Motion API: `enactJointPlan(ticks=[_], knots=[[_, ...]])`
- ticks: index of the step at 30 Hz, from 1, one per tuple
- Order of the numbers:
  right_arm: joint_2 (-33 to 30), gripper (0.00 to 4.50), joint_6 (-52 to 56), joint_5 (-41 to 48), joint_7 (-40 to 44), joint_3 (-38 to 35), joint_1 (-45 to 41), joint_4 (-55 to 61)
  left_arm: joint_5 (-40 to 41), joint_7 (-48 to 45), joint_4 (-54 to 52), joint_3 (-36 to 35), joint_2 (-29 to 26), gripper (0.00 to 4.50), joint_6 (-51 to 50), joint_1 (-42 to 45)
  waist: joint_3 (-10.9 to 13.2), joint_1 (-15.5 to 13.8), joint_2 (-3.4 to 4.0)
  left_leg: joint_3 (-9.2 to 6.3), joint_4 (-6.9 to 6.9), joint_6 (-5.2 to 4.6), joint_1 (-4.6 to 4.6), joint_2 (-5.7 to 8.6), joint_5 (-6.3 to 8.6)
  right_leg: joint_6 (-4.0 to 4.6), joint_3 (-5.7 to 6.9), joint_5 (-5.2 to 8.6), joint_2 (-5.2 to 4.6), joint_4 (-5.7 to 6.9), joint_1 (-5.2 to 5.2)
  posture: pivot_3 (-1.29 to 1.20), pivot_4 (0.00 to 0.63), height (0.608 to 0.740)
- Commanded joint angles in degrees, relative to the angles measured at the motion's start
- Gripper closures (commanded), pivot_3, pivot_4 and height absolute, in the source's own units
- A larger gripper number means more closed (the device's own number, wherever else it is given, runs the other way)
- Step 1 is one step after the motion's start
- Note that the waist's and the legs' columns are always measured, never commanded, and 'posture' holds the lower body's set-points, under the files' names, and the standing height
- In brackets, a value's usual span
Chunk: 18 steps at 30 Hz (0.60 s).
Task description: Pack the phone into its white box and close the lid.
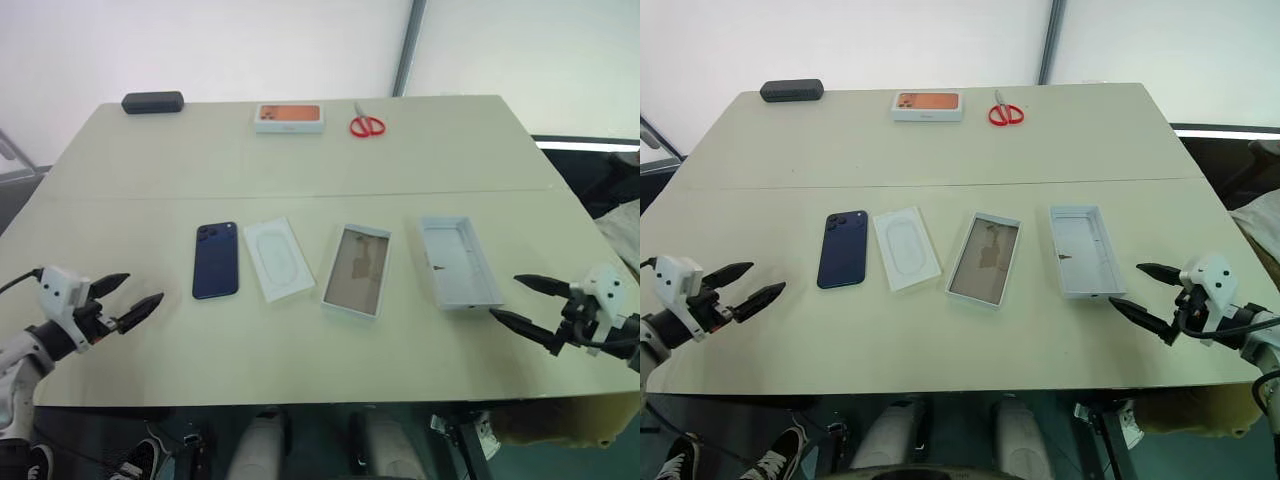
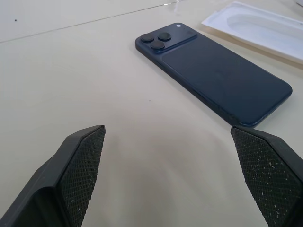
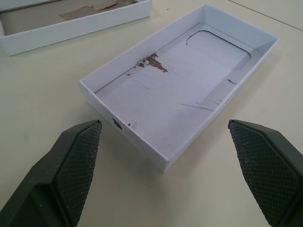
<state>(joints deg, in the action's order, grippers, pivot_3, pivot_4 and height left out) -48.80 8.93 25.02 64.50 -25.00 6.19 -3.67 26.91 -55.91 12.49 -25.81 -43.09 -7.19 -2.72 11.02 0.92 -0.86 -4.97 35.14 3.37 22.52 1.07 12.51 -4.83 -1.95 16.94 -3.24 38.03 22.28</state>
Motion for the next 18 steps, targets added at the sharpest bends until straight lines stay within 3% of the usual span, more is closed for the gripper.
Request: enactJointPlan(ticks=[1,18], knots=[[-0.6,0.01,-0.8,0.4,-0.3,-0.7,-1.5,0.1,-0.7,0.2,0.6,-1.1,-0.2,0.02,2.5,0.4,0.0,0.0,0.0,0.0,0.0,0.0,0.0,0.0,0.0,-0.01,0.0,0.0,0.0,0.0,0.0,0.0,0.15,0.74],[0.4,0.01,-2.4,-0.9,-1.9,1.3,-4.1,-0.9,0.7,0.8,-1.4,-1.2,0.5,0.02,0.5,1.2,0.0,0.0,-0.01,0.04,0.0,0.0,-0.01,0.01,0.0,-0.09,-0.05,-0.05,0.0,0.0,0.0,0.0,0.15,0.74]])
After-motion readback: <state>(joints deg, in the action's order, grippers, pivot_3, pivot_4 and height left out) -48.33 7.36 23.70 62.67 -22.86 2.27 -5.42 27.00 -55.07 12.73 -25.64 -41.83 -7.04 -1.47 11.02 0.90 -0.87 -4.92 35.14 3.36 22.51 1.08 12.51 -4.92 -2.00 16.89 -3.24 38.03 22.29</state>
